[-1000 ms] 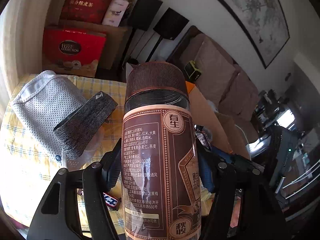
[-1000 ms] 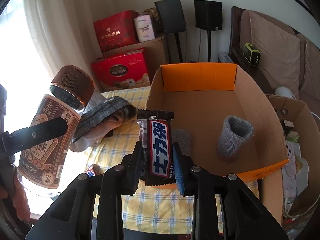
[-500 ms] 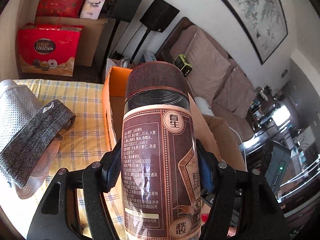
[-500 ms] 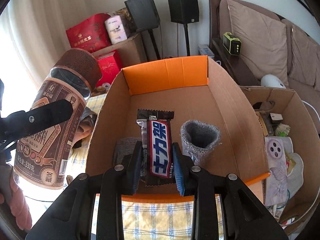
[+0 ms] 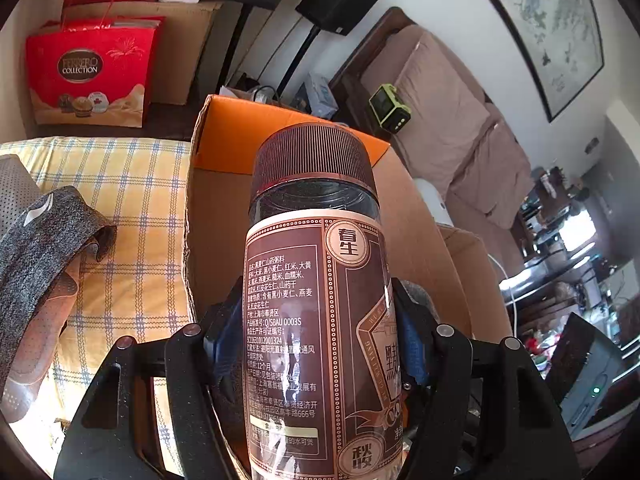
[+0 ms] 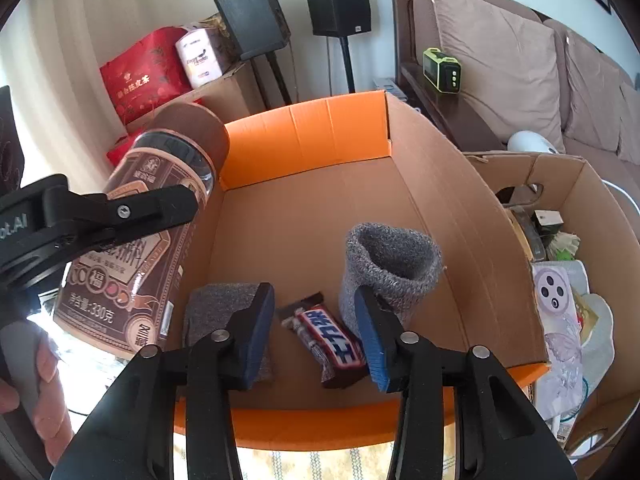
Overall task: Organize objects
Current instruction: 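Carry the bottle and chocolate bar into the orange box, then release the bottle and chocolate bar in the box and withdraw both tools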
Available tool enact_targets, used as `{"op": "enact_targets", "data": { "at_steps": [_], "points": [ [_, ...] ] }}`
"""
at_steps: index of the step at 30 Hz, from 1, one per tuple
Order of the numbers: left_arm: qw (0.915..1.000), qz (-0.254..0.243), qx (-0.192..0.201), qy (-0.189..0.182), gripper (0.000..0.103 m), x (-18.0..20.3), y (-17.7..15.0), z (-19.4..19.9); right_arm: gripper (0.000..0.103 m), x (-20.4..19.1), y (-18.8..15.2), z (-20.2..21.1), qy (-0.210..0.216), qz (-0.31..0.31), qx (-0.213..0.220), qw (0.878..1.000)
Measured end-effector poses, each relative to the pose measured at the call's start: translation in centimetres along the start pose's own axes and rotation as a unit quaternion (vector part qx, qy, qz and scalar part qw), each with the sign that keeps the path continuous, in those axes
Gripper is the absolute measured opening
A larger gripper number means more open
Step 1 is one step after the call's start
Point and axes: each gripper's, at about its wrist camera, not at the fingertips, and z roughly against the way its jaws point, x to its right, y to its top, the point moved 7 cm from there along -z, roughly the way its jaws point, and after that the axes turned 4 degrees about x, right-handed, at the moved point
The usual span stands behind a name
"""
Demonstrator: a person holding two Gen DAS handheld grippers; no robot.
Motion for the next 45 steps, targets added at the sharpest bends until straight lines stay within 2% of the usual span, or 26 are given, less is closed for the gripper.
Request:
{"op": "enact_targets", "data": {
  "at_steps": [5, 7, 11, 13, 18, 21, 22, 27, 29, 30, 31, 45],
  "points": [
    [0.9995, 0.004, -0.03, 0.011, 0.063, 0.2, -1.0, -1.8, 0.045, 1.2, 0.2, 1.3, 0.001, -0.019, 0.012, 1.0],
    [0.9994, -0.01, -0.025, 0.023, 0.062, 0.5, -1.2, -1.8, 0.045, 1.4, 0.2, 1.7, 0.001, -0.022, 0.014, 1.0],
    [0.9995, -0.001, -0.031, 0.008, 0.07, 0.9, -1.4, -1.5, 0.046, 1.4, 0.0, 2.1, 0.001, -0.02, 0.014, 1.0],
    [0.9995, 0.002, -0.031, -0.001, 0.071, 1.0, -1.3, -0.9, 0.046, 1.3, -0.1, 2.3, 0.003, -0.021, 0.014, 1.0],
    [0.9996, -0.02, -0.015, 0.01, 0.072, 0.9, -1.4, 1.6, 0.048, 0.9, -0.3, 2.8, 0.003, -0.018, 0.017, 1.0],
    [0.9992, -0.033, 0.0, 0.024, 0.082, 0.3, -1.5, 3.4, 0.053, 0.4, -0.3, 3.3, 0.001, -0.017, 0.021, 1.0],
    [0.9989, -0.037, 0.007, 0.028, 0.085, 0.0, -1.6, 4.1, 0.056, 0.3, -0.4, 3.4, 0.001, -0.016, 0.021, 1.0],
    [0.997, -0.058, 0.019, 0.047, 0.086, -1.3, -2.3, 7.2, 0.071, -0.9, -0.6, 3.9, 0.008, -0.01, 0.023, 1.0],
    [0.9964, -0.061, 0.023, 0.053, 0.091, -2.0, -2.8, 8.5, 0.082, -1.6, -0.7, 4.2, 0.01, -0.005, 0.025, 1.0],
    [0.9963, -0.06, 0.027, 0.055, 0.098, -2.4, -3.0, 9.1, 0.083, -2.0, -0.8, 4.3, 0.012, -0.001, 0.026, 1.0],
    [0.9963, -0.058, 0.034, 0.055, 0.101, -2.8, -3.2, 9.8, 0.083, -2.5, -0.9, 4.4, 0.015, 0.003, 0.026, 1.0],
    [0.9907, -0.037, 0.068, 0.112, 0.102, -11.3, -5.5, 17.6, 0.091, -10.1, -2.8, 5.5, 0.048, 0.072, 0.019, 0.996]
  ]
}}
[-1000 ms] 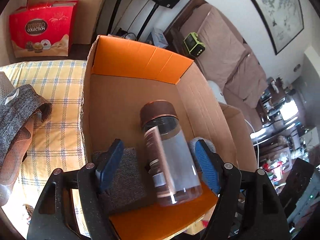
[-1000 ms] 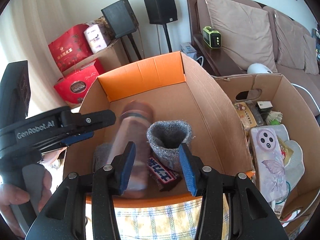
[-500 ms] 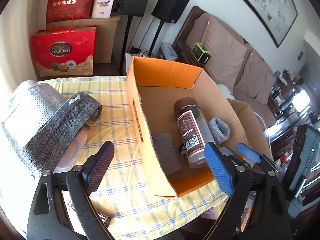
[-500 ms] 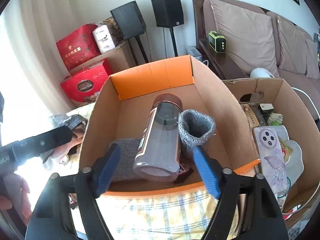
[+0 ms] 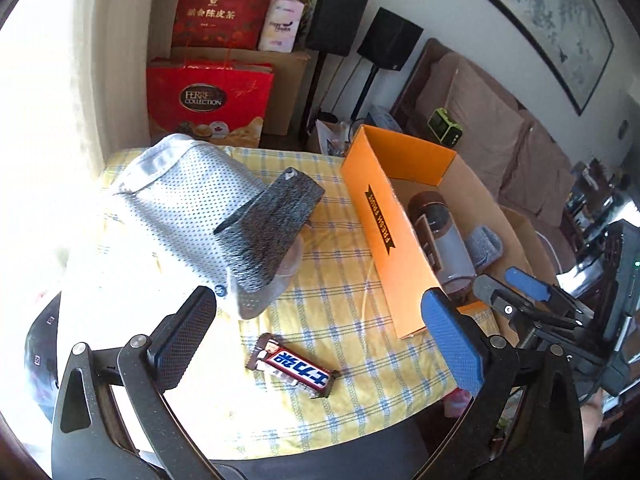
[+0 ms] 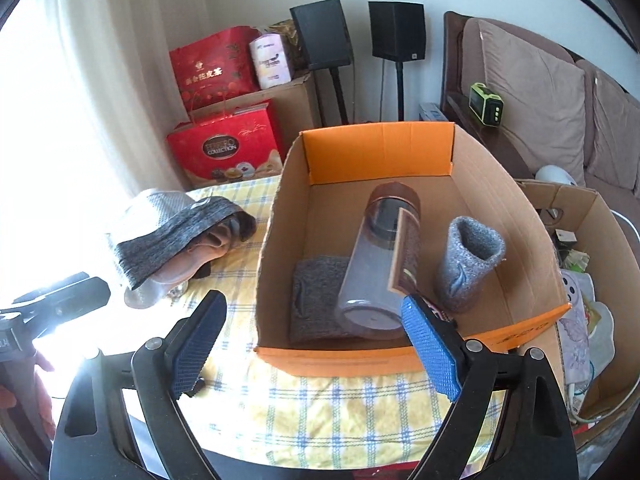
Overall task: Organize objects
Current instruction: 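Release the bottle and chocolate bar in the box and withdraw both tools, then grasp the grey band with the left tool while the right tool grasps the second chocolate bar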
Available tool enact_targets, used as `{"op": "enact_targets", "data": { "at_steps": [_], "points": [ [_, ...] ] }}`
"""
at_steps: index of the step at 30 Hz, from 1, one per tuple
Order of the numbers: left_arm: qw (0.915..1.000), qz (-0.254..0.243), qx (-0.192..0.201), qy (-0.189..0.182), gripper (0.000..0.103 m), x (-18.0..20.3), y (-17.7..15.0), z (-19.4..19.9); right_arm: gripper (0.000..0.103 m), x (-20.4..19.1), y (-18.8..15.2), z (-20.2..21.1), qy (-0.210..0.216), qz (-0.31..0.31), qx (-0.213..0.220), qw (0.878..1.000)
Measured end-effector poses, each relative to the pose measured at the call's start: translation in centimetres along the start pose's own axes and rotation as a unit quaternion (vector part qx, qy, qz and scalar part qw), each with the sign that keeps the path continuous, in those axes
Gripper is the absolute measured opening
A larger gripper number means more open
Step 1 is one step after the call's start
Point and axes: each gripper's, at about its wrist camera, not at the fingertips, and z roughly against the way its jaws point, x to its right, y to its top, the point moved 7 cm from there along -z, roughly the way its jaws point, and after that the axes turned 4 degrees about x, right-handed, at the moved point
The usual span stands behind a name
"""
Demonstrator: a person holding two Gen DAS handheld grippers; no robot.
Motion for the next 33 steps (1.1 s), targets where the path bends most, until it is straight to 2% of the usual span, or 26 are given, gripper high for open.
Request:
{"op": "enact_targets", "data": {
  "at_steps": [5, 12, 16, 24, 26, 31, 33],
  "points": [
    [0.9993, 0.035, 0.0, 0.014, 0.103, -4.1, -0.5, 0.8, 0.091, -2.6, -0.3, -0.2, 0.012, 0.021, -0.003, 1.0],
    [0.9964, 0.084, -0.007, 0.013, 0.103, -8.1, -1.0, 0.8, 0.091, -5.6, -0.8, -1.1, 0.029, 0.04, -0.013, 0.999],
    [0.9955, 0.094, -0.01, 0.01, 0.102, -8.7, -0.9, 0.2, 0.091, -7.1, -1.0, -1.9, 0.036, 0.05, -0.019, 0.998],
    [0.9975, 0.069, -0.011, 0.009, 0.1, -7.4, 0.6, -2.2, 0.091, -9.5, -2.3, -3.3, 0.05, 0.072, -0.033, 0.996],
    [0.9978, 0.065, -0.011, 0.006, 0.097, -6.9, 1.0, -2.8, 0.091, -10.0, -2.7, -3.7, 0.055, 0.075, -0.039, 0.995],
    [0.9983, 0.052, -0.026, 0.008, 0.079, -6.0, 1.7, -4.8, 0.091, -11.1, -3.7, -4.8, 0.067, 0.088, -0.05, 0.993],
    [0.9983, 0.05, -0.028, 0.01, 0.076, -5.8, 1.9, -5.2, 0.091, -11.5, -4.1, -5.2, 0.075, 0.094, -0.055, 0.991]
  ]
}}
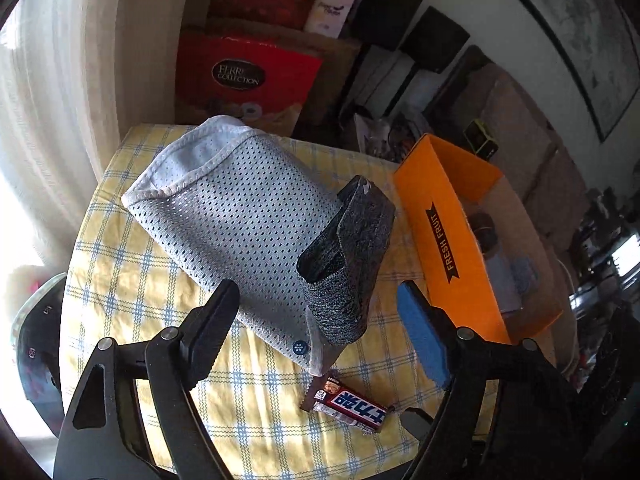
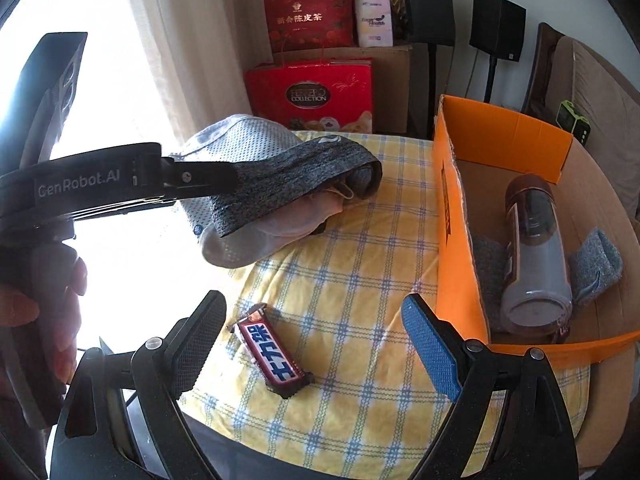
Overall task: Organize objects
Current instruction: 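Grasp the grey band with the left tool while the right tool grasps the second chocolate bar, then carry the grey band and chocolate bar into the orange box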
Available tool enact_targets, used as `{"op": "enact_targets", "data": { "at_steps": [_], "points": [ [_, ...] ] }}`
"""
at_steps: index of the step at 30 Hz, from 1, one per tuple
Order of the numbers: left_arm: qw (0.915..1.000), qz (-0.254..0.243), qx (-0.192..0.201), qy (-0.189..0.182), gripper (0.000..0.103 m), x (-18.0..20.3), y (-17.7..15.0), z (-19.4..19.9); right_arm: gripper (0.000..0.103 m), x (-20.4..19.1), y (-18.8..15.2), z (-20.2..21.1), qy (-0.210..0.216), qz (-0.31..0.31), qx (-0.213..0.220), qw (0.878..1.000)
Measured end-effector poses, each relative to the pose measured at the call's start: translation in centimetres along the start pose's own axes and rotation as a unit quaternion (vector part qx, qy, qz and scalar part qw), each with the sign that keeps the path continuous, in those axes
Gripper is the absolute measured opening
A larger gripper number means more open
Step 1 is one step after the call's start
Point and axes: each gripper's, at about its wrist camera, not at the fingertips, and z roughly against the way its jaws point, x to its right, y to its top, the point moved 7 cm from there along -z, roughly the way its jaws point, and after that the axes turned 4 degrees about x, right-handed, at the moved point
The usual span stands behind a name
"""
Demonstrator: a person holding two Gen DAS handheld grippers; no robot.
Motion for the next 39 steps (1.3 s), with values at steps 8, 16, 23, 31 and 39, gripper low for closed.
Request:
{"op": "enact_targets", "data": {
  "at_steps": [8, 16, 23, 31, 39],
  "points": [
    [0.9999, -0.006, -0.01, -0.003, 0.053, 0.4, 0.1, -1.1, 0.084, -1.1, -1.8, -3.0, 0.02, 0.02, -0.031, 0.999],
    [0.9997, -0.011, -0.021, -0.007, 0.024, 1.0, -0.2, -1.8, 0.07, -1.7, -4.2, -5.8, 0.025, 0.037, -0.063, 0.997],
    [0.9998, -0.01, -0.011, -0.014, 0.008, 1.2, 0.2, -1.4, 0.058, -2.7, -5.0, -6.6, 0.024, 0.08, -0.067, 0.994],
    [0.9993, -0.011, 0.003, -0.036, 0.004, 2.2, 0.9, 0.0, 0.029, -2.7, -4.8, -6.8, 0.032, 0.079, -0.067, 0.994],
    [0.9972, -0.032, 0.037, -0.057, 0.004, 5.4, 3.7, 2.5, 0.029, 0.2, -2.6, -4.0, 0.022, 0.026, -0.03, 0.999]
  ]
}}
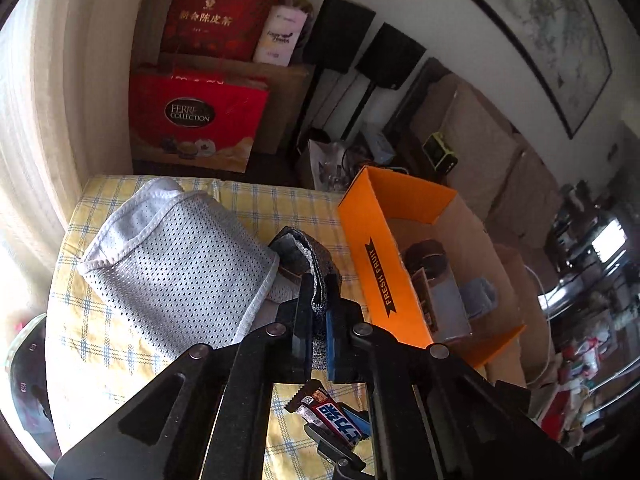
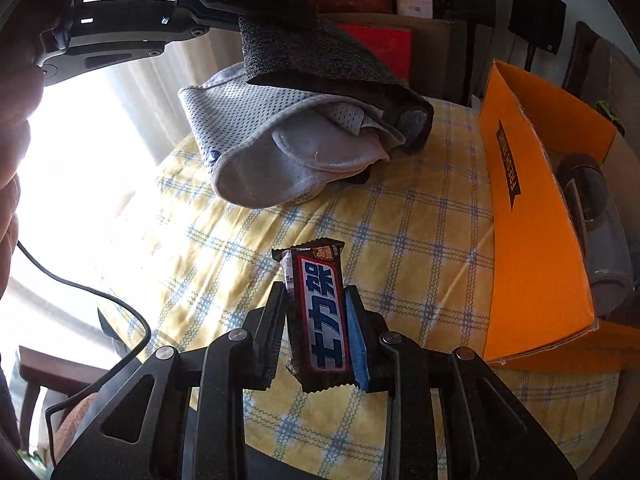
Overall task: Organize objects
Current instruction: 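Carry the grey band and chocolate bar into the orange box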
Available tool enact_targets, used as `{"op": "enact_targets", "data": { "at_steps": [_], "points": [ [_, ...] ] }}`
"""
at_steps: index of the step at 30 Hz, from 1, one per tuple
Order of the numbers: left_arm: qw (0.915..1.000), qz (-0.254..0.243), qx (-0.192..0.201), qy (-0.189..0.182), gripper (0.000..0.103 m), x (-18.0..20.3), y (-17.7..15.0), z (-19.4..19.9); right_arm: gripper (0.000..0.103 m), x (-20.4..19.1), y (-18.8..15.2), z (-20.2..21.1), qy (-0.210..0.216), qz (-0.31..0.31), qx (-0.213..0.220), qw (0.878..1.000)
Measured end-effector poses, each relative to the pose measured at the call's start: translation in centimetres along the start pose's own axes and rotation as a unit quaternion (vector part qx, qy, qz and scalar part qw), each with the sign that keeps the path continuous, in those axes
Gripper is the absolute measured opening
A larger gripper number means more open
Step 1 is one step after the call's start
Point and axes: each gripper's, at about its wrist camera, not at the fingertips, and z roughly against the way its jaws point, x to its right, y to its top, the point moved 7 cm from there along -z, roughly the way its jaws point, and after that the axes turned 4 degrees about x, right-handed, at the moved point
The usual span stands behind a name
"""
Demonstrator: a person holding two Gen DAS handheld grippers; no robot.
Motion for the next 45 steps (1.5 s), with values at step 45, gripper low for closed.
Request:
{"op": "enact_targets", "data": {
  "at_steps": [45],
  "points": [
    [0.9947, -0.084, -0.013, -0.058, 0.004, 18.0, 2.2, -7.4, 0.029, 19.3, 1.4, 12.9, -0.126, -0.164, 0.082, 0.975]
  ]
}}
